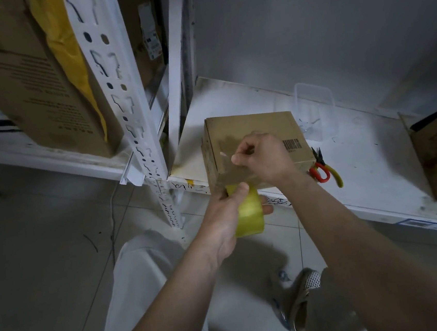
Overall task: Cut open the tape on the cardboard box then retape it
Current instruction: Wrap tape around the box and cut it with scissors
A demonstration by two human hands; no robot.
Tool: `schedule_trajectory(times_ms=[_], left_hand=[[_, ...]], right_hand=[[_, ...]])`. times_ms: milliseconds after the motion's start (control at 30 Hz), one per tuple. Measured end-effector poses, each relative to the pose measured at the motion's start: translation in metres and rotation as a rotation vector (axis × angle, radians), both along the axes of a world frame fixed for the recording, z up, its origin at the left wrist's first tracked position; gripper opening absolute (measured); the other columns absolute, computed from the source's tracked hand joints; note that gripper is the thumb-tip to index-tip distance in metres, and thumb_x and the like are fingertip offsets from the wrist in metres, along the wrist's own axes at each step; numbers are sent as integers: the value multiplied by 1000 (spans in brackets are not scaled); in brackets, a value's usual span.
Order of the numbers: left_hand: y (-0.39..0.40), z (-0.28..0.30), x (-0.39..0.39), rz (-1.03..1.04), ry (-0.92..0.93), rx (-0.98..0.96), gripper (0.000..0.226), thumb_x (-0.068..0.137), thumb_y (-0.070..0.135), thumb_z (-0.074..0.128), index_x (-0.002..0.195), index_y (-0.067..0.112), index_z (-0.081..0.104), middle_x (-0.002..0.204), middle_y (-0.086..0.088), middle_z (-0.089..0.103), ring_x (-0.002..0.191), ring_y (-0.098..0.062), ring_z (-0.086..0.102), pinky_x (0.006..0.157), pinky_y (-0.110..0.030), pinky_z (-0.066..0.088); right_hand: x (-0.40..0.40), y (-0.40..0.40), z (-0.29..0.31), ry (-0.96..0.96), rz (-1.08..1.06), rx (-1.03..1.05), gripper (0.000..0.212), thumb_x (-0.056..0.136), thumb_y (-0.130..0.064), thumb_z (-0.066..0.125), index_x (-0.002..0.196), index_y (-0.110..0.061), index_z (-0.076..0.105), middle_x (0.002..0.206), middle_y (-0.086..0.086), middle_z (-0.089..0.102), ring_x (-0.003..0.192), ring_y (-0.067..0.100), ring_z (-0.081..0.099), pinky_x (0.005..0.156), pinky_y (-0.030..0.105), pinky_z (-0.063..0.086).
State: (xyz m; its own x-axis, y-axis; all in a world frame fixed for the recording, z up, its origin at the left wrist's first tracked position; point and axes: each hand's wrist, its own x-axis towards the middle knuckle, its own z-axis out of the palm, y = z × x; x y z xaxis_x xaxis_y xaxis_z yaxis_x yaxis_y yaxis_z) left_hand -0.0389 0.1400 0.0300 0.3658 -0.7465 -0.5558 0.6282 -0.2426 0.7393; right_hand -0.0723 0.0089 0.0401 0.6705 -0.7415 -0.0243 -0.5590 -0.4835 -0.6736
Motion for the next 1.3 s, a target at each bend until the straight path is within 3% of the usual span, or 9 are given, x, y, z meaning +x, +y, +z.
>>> schedule_trajectory(times_ms=[400,633,833,967,1033,1133,1167,1233,1300], left_hand=[[-29,-1,-6,135,-68,170,37,102,31,33,111,4,57,50,-3,63,34,-14,52,37,-13,39],[-30,-8,-8,173,-101,183,35,102,29,33,112,3,55,55,-7,61,33,-16,50,37,-17,40],[-32,-15,-7,186,-95,199,35,102,27,34,111,0,54,55,-9,60,35,-20,48,35,-18,39],[-31,-19,-4,184,-83,206,32,101,23,35,115,2,54,73,-17,65,39,-20,54,35,-18,39],[-31,-22,0,164,-58,235,30,98,21,39,118,3,52,85,-17,68,43,-22,62,36,-19,42],[-28,-28,4,176,22,253,34,93,16,52,123,2,45,91,-15,67,48,-25,68,40,-27,50],[-28,-30,5,176,50,249,36,91,13,54,124,1,44,90,-16,67,49,-26,69,42,-30,53],[-29,-32,7,154,85,235,39,89,9,55,125,1,43,92,-19,67,55,-28,70,47,-36,55],[-30,-34,8,145,91,213,39,87,5,55,124,2,43,98,-20,68,59,-31,71,51,-39,56]], right_hand=[[16,-17,-3,150,6,-6,12,79,-20,74,75,-10,68,74,-10,51,78,10,53,71,23,41],[20,-14,-2,207,39,-67,13,78,-23,74,76,-11,70,85,-2,54,86,17,57,85,35,49],[22,-14,-9,233,57,-160,14,76,-25,75,71,-14,71,78,-6,50,88,18,58,83,35,49],[20,-12,-17,167,52,-185,12,73,-23,78,69,-14,71,88,-1,49,98,22,54,94,36,43],[19,-15,-16,140,45,-165,17,69,-25,80,81,-18,70,94,1,47,103,22,50,98,39,41],[19,-27,-9,154,-25,29,83,64,-25,85,132,-36,38,117,5,38,111,23,47,100,42,43],[19,-30,-10,153,-16,36,86,69,-26,82,137,-40,31,121,5,37,114,24,47,101,42,43],[18,-24,-17,191,39,-87,63,81,-40,68,136,-35,39,124,6,39,119,25,42,103,40,39],[16,-15,-27,267,51,-232,61,79,-61,56,133,-33,45,125,6,37,118,24,36,101,38,35]])
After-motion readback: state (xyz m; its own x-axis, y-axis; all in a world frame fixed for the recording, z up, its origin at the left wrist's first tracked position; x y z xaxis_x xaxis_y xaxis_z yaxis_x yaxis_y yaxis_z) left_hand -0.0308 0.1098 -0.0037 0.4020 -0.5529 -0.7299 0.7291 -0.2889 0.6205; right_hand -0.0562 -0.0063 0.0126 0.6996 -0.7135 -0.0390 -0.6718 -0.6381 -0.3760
